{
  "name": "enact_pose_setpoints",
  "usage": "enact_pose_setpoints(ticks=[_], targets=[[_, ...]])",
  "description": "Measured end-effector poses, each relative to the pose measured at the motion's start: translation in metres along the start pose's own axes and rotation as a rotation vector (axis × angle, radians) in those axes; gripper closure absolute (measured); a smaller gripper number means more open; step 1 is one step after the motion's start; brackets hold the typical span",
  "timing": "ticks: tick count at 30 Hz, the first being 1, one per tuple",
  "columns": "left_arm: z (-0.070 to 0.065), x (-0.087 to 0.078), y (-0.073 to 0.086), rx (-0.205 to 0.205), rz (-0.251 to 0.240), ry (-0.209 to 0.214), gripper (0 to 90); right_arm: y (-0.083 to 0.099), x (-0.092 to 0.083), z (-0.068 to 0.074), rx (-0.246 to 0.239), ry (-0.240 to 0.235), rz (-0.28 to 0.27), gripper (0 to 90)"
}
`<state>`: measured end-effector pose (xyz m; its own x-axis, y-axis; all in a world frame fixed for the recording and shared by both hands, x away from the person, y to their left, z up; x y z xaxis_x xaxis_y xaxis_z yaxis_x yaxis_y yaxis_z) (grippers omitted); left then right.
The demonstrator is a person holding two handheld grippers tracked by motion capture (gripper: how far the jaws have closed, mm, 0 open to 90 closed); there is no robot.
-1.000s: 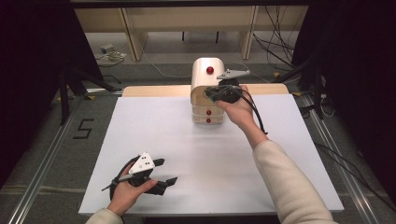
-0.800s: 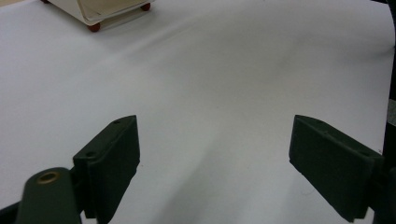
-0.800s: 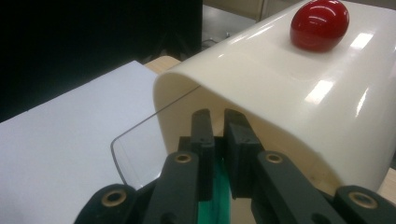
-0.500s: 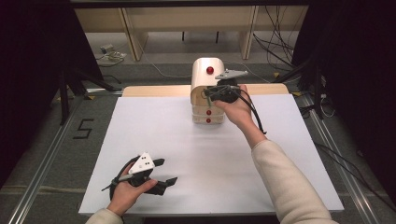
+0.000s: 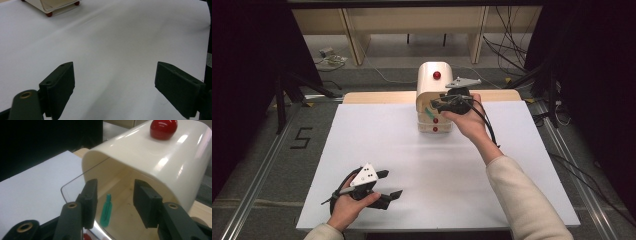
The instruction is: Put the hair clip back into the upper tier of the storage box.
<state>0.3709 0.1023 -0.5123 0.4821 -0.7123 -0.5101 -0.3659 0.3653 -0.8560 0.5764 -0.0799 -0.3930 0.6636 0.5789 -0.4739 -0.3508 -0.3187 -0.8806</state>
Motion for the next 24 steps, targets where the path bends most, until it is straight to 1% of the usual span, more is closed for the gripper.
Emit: enact_pose_setpoints(ticks=[1, 2, 4, 10, 15, 18, 24], targets=[[0.000, 0.000, 0.000, 0.001, 0.001, 0.000, 16.0, 0.001, -0.002, 0.000, 0.012, 0.003, 0.001, 52.0], [0.000, 0.000, 0.000, -0.005, -0.003, -0.002, 16.1, 0.001, -0.004, 0.001, 0.013, -0.003, -0.005, 50.0], [0.001, 0.000, 0.000, -0.006, -0.005, -0.003, 16.2, 0.002, -0.007, 0.003, 0.010, -0.008, 0.000, 45.7], [0.001, 0.000, 0.000, -0.005, -0.003, -0.004, 16.2, 0.004, -0.020, 0.007, 0.010, -0.003, -0.003, 38.4], [0.001, 0.000, 0.000, -0.004, -0.005, -0.006, 16.2, 0.009, -0.031, 0.009, 0.011, -0.003, -0.006, 35.3], [0.001, 0.000, 0.000, -0.007, -0.004, -0.006, 16.2, 0.011, -0.039, 0.008, 0.007, 0.012, -0.024, 34.9], [0.002, 0.000, 0.000, -0.006, -0.005, -0.010, 16.2, 0.020, -0.052, 0.007, 0.018, 0.010, -0.022, 32.1]])
Point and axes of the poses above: each handheld gripper's, and its own axes: x roughly forward along the jaws, y roughly out of its underside, z roughly to its left, the point moved 9 cm from there along x, roughly forward along the jaws
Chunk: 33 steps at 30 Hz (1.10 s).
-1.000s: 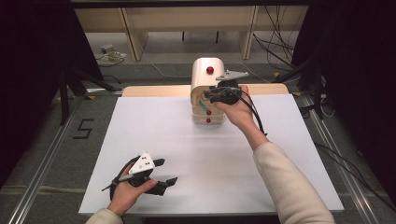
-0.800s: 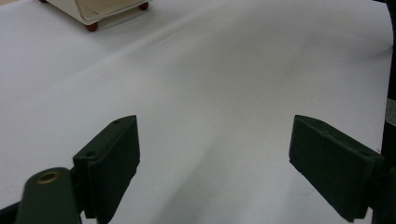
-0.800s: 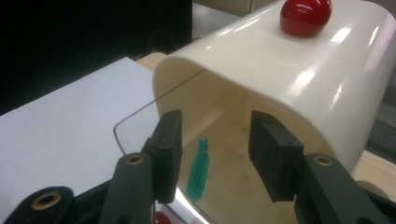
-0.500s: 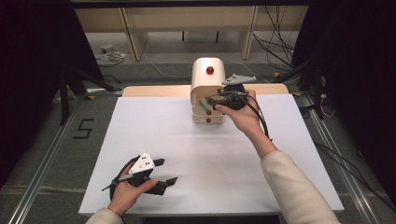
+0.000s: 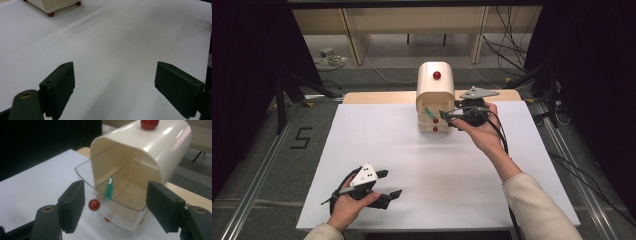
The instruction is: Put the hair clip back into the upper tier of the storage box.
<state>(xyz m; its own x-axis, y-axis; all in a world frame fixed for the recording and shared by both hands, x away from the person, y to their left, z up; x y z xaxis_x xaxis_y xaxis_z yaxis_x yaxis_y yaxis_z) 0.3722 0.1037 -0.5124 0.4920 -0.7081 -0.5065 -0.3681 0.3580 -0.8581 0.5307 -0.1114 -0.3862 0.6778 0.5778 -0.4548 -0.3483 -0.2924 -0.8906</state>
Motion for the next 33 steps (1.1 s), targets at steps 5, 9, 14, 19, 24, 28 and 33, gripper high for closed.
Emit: enact_pose_setpoints(ticks=[5, 9, 14, 19, 24, 28, 33], targets=[[0.001, -0.001, 0.000, -0.009, -0.008, -0.004, 16.1, 0.013, -0.010, -0.002, 0.009, 0.001, 0.016, 29.4], [0.000, -0.001, 0.000, -0.011, -0.008, -0.007, 16.0, 0.024, -0.016, -0.003, 0.012, 0.001, 0.031, 26.8], [0.000, 0.000, 0.000, -0.007, -0.003, -0.006, 15.9, 0.036, -0.024, -0.005, 0.008, 0.000, 0.042, 24.2], [0.001, 0.000, 0.000, -0.008, -0.001, -0.007, 15.9, 0.049, -0.032, -0.010, 0.007, 0.007, 0.056, 23.5], [0.001, 0.000, 0.000, -0.010, -0.005, -0.009, 15.9, 0.062, -0.041, -0.015, 0.018, 0.014, 0.068, 22.7], [0.001, 0.000, 0.000, -0.019, -0.011, -0.011, 15.9, 0.072, -0.047, -0.017, 0.022, 0.019, 0.078, 22.4], [0.001, -0.001, 0.000, -0.022, -0.011, -0.011, 15.9, 0.080, -0.054, -0.021, 0.027, 0.029, 0.081, 21.9]])
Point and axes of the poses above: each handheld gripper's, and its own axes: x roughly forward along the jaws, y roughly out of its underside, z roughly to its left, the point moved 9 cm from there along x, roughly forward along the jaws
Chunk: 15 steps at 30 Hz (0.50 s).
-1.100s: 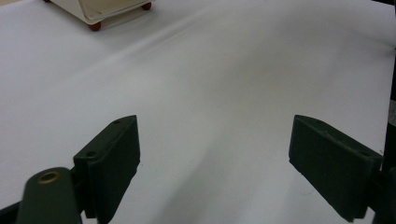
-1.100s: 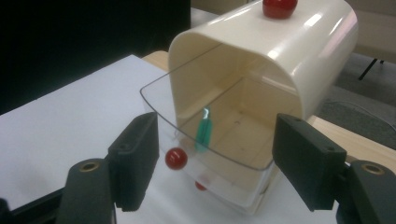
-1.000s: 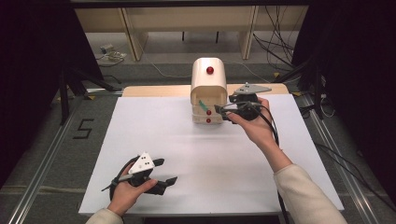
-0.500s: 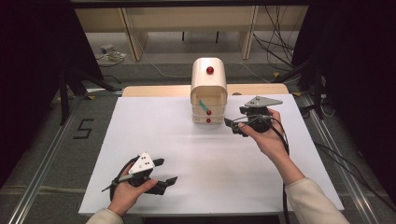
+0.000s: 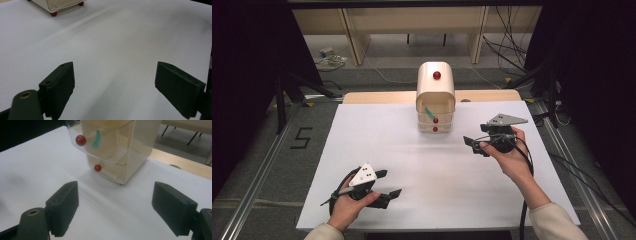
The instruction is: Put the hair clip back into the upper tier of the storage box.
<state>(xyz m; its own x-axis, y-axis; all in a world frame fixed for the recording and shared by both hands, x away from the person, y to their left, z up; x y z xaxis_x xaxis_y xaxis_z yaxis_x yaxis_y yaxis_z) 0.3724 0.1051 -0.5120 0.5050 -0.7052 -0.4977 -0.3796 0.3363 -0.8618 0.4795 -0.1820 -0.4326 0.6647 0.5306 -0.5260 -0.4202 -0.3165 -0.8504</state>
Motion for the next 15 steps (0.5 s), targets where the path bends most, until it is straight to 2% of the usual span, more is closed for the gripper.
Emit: enact_pose_setpoints(ticks=[4, 8, 15], targets=[[0.000, 0.000, 0.000, -0.002, -0.003, 0.003, 15.9, 0.011, -0.004, -0.002, -0.004, 0.006, 0.013, 22.2], [0.000, 0.000, 0.000, -0.004, -0.003, 0.002, 15.9, 0.025, -0.007, -0.007, 0.024, 0.009, 0.021, 22.0], [0.000, 0.000, 0.000, -0.004, -0.001, -0.001, 15.9, 0.044, -0.014, -0.011, 0.034, 0.012, 0.033, 21.6]])
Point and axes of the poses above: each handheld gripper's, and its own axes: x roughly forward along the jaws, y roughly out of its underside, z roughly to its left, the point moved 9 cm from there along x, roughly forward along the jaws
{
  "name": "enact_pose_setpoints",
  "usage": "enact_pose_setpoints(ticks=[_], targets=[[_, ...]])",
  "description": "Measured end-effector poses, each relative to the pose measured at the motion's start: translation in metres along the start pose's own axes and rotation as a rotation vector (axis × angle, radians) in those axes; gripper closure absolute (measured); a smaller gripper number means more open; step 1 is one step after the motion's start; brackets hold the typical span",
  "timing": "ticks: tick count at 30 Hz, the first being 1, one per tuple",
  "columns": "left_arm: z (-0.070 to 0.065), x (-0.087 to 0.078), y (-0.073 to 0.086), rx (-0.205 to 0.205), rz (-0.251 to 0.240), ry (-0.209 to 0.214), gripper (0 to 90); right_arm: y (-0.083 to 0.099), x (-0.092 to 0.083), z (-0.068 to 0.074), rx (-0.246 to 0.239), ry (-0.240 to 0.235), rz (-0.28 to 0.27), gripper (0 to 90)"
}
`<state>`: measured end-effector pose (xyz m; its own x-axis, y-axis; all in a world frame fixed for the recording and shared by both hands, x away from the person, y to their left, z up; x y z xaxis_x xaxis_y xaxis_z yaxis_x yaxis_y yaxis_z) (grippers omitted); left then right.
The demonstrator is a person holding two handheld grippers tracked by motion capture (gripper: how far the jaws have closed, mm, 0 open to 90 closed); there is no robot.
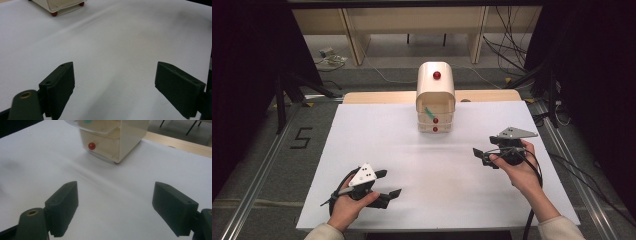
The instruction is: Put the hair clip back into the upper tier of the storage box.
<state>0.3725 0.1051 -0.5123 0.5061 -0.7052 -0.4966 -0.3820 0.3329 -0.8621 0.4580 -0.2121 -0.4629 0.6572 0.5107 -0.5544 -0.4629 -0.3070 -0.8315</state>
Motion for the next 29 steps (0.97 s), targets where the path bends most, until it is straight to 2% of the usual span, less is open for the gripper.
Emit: enact_pose_setpoints(ticks=[6, 12, 18, 21, 24, 29], targets=[[0.000, 0.000, 0.001, -0.002, 0.002, -0.003, 15.9, 0.013, -0.007, -0.002, 0.008, -0.001, -0.005, 21.6], [0.001, 0.000, 0.001, -0.002, 0.004, -0.007, 15.9, 0.031, -0.014, 0.001, 0.015, -0.004, 0.016, 21.4], [0.002, -0.001, 0.001, -0.004, 0.003, -0.010, 15.9, 0.050, -0.024, 0.008, 0.001, -0.020, 0.012, 21.1], [0.002, -0.002, 0.001, -0.001, 0.002, -0.011, 15.9, 0.064, -0.029, 0.013, 0.021, -0.037, 0.001, 21.1], [0.002, -0.002, 0.001, -0.003, -0.001, -0.009, 15.9, 0.079, -0.033, 0.019, 0.007, -0.046, 0.020, 20.8], [0.002, -0.001, 0.000, 0.002, 0.001, -0.006, 15.9, 0.082, -0.036, 0.023, -0.009, -0.047, 0.013, 20.7]])
Point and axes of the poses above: each handheld gripper's, and its own axes: x roughly forward along the jaws, y roughly out of its underside, z roughly to its left, the point moved 9 cm from there along x, roughly forward along the jaws
